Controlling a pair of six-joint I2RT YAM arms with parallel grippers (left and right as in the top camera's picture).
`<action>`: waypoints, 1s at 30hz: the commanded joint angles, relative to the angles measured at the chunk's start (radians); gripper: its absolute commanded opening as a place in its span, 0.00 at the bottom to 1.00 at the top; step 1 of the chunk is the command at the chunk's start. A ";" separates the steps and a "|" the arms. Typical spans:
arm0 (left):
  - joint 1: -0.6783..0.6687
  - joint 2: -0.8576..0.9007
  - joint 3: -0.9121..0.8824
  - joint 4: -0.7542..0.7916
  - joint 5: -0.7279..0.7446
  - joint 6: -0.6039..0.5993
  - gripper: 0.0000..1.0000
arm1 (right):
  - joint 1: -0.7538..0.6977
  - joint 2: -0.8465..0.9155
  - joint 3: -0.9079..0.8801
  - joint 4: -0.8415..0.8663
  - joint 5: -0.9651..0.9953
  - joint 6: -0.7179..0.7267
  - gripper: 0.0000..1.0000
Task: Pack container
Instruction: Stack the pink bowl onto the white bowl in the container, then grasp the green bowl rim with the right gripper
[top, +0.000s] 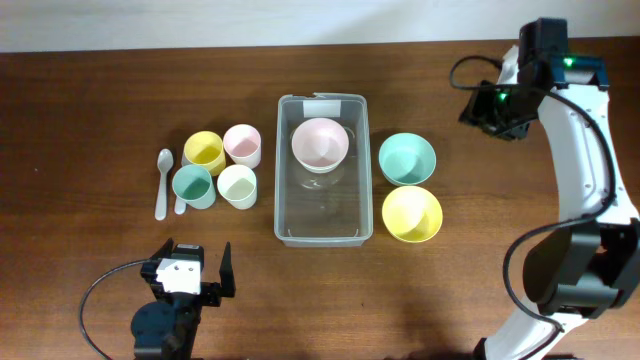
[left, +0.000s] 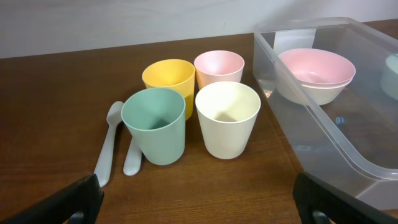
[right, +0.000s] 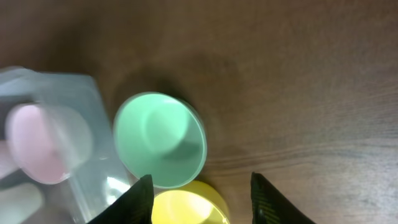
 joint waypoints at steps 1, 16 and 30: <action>0.006 -0.006 -0.006 0.003 0.004 0.012 1.00 | 0.010 0.049 -0.083 0.030 0.027 -0.020 0.46; 0.006 -0.006 -0.006 0.003 0.004 0.012 1.00 | 0.057 0.074 -0.452 0.471 -0.126 -0.068 0.41; 0.006 -0.006 -0.006 0.003 0.004 0.012 1.00 | 0.099 0.075 -0.495 0.613 -0.080 0.019 0.19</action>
